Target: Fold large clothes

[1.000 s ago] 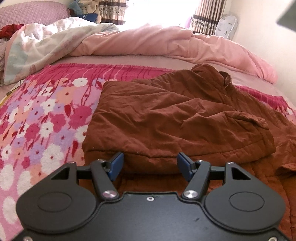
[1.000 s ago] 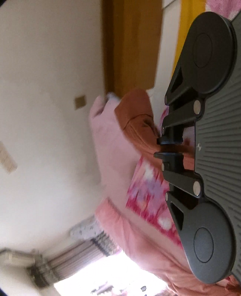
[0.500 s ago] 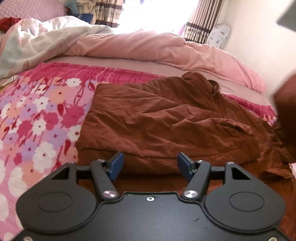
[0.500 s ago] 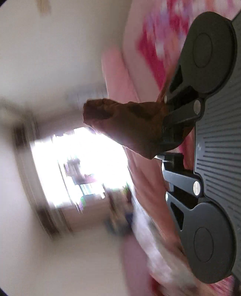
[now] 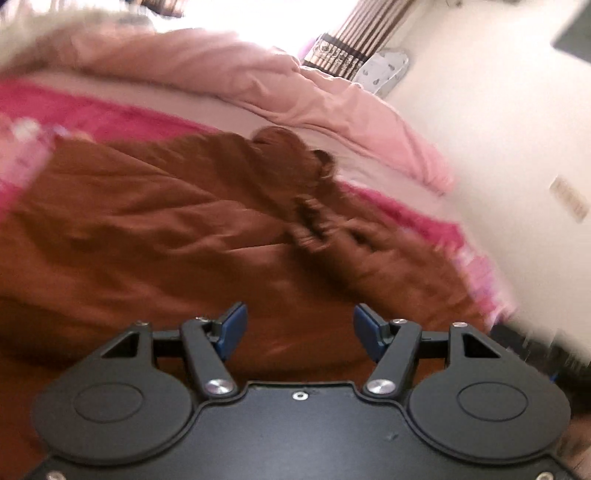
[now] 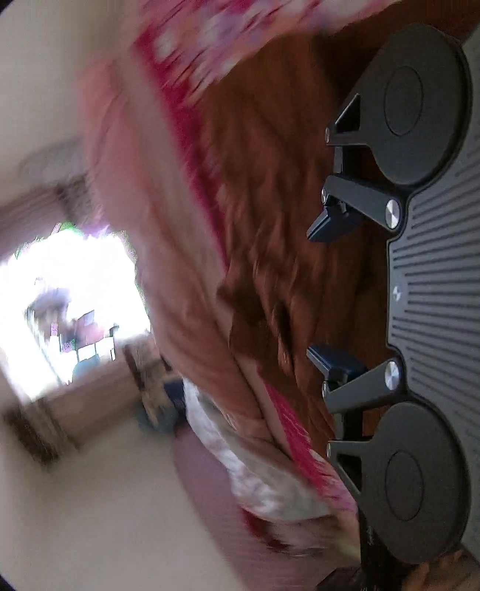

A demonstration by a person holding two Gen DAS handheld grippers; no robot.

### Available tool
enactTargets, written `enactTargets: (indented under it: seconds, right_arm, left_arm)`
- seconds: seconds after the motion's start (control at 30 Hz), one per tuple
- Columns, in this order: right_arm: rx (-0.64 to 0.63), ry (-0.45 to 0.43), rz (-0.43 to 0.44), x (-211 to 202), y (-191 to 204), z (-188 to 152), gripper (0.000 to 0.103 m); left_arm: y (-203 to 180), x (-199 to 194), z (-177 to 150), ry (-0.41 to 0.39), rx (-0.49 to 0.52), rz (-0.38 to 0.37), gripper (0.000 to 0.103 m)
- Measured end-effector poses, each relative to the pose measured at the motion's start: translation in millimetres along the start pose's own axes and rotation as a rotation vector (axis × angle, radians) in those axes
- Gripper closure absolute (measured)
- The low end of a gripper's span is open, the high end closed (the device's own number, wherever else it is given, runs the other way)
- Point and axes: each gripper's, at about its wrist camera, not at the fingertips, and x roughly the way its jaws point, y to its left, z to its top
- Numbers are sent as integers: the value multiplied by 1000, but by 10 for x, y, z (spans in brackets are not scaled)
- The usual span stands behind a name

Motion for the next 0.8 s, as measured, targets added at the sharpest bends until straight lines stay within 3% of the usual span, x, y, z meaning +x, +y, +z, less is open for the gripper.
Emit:
enactTargets:
  seconds: [0.07, 0.17, 0.23, 0.27, 0.33, 0.43, 0.6, 0.7, 0.8]
  right_arm:
    - [67, 1, -37, -92, -259, -43, 28]
    - [104, 2, -96, -177, -508, -119, 28]
    - [126, 7, -111, -225, -625, -166, 28]
    - [136, 9, -114, -254, -681, -176, 28]
    - [150, 13, -120, -238, -745, -184, 28]
    - [167, 18, -117, -223, -801, -186, 28]
    - [254, 11, -68, -147, -859, -144, 28]
    - [261, 0, -71, -103, -845, -152, 28]
    - [283, 15, -102, -35, -883, -188, 28]
  left_arm:
    - [-91, 206, 110, -3, -52, -25, 42]
    - [-165, 516, 228, 4, -121, 3, 47]
    - [-199, 670, 252, 17, -129, 34, 62]
    - [-199, 714, 251, 25, -133, 29, 83]
    - [-204, 744, 248, 27, -151, 26, 88]
    - [-277, 609, 244, -17, -118, 3, 92]
    - [-365, 68, 129, -82, -86, -112, 92]
    - [-287, 30, -65, -87, -67, -51, 92]
    - [-7, 275, -238, -13, -123, 24, 92]
